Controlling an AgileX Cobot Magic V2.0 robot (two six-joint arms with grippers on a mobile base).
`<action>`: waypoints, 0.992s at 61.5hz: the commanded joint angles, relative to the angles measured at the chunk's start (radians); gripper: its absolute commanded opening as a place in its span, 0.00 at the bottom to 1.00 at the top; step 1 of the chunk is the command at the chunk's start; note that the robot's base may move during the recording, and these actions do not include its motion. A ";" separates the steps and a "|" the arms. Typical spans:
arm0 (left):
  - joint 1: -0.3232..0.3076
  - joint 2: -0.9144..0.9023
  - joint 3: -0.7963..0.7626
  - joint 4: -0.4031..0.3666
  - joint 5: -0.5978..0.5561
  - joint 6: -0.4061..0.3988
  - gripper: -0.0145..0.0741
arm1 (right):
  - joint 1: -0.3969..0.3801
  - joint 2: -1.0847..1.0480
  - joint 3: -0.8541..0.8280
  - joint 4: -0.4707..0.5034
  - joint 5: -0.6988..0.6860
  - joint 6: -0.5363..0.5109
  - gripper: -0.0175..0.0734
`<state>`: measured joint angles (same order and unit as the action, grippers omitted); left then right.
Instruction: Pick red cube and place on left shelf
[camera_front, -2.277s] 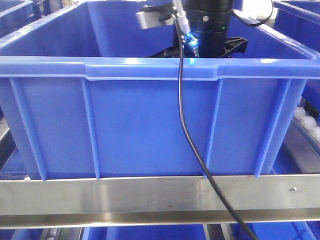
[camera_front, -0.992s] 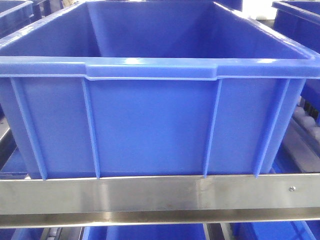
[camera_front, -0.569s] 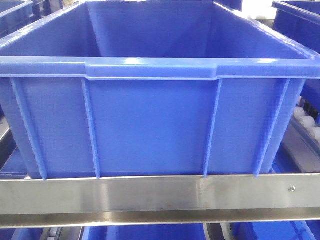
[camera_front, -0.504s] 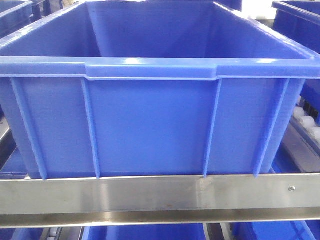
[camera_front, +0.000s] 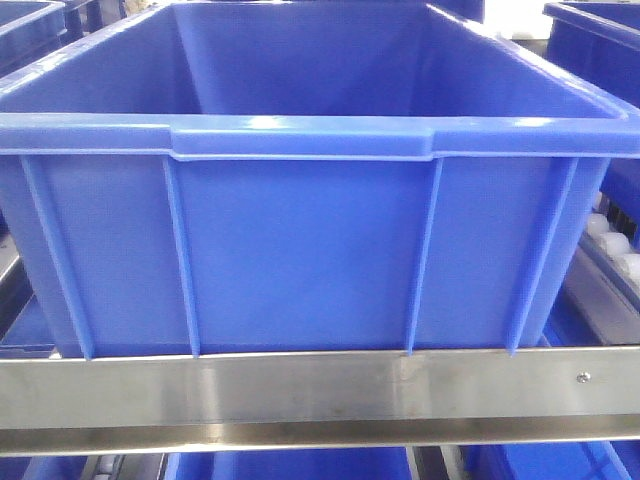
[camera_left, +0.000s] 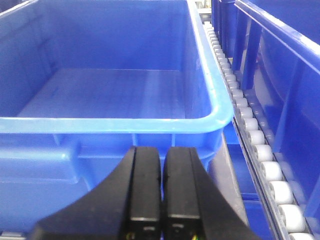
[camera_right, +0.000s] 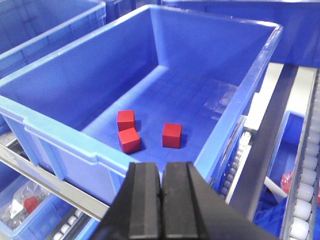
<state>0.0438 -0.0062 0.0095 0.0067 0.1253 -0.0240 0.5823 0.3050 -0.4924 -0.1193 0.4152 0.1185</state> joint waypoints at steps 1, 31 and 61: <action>0.002 -0.017 0.023 -0.007 -0.086 -0.001 0.28 | -0.007 -0.001 -0.023 -0.014 -0.089 -0.002 0.25; 0.002 -0.017 0.023 -0.007 -0.086 -0.001 0.28 | -0.007 -0.001 0.004 -0.014 -0.141 -0.002 0.25; 0.002 -0.017 0.023 -0.007 -0.086 -0.001 0.28 | -0.497 -0.133 0.355 0.091 -0.439 -0.002 0.25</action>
<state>0.0438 -0.0062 0.0095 0.0067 0.1253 -0.0240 0.1474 0.2169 -0.1617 -0.0407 0.1028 0.1191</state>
